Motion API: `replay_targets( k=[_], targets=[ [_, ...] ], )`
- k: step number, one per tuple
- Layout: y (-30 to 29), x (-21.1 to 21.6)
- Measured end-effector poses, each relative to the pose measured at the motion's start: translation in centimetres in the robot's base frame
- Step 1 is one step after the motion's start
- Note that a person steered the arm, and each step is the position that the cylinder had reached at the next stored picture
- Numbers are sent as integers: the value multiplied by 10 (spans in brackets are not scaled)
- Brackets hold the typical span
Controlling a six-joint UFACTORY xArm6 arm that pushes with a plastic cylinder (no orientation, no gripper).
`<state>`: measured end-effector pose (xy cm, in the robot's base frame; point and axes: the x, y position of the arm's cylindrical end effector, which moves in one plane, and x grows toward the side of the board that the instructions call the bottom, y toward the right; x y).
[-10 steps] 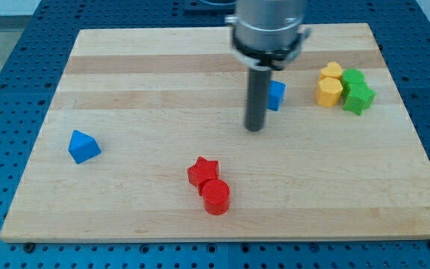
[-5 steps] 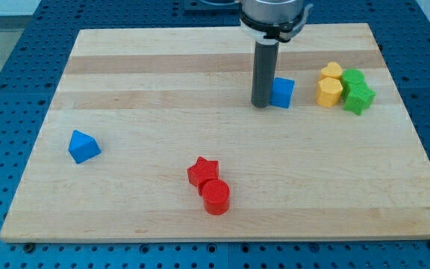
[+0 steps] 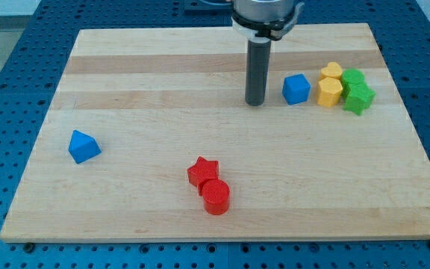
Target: Slide the blue cube left to the yellow blocks
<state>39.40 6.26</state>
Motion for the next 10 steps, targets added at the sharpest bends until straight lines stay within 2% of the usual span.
replay_targets(
  k=[3,6,7,9,10],
  targets=[
    [59,3],
    [20,-7],
    [47,-11],
    [45,-5],
    [4,14]
  ],
)
